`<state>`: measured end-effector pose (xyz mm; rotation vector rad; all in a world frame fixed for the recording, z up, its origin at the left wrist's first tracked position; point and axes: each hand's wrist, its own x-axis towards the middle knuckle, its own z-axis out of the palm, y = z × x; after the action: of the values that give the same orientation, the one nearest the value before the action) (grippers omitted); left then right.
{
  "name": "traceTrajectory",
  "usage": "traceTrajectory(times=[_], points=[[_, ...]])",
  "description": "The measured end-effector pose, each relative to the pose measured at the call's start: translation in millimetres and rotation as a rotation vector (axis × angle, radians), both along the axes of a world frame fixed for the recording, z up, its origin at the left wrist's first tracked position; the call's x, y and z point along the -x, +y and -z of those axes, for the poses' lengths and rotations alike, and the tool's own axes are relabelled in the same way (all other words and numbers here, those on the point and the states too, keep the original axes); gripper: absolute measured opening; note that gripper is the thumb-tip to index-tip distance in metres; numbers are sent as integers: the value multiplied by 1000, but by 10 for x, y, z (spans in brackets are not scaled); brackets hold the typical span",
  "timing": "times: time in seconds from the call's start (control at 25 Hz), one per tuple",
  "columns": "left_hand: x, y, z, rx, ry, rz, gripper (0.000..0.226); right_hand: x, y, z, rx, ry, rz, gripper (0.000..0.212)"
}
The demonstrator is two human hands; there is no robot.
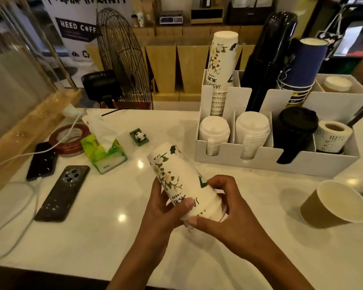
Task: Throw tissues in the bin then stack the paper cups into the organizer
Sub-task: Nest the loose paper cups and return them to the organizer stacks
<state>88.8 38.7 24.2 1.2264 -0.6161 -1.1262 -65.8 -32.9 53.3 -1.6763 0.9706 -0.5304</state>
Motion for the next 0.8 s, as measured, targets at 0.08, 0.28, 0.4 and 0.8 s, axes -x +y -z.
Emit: traceTrajectory(times=[0.08,0.28,0.4,0.8], points=[[-161,24,33,-8,-20,31,89,-79,-45,-29,-9,-28,16,77],[-516,92,122,-61,-173,127,82,-445,-142,-139,-15,-1,50,87],[-686,136,148,-30,-243,221,77,-686,-131,-152,-25,-6,51,82],[-707,10,208,-43,-327,265,84,-724,-1,49,-130,-171,245,85]])
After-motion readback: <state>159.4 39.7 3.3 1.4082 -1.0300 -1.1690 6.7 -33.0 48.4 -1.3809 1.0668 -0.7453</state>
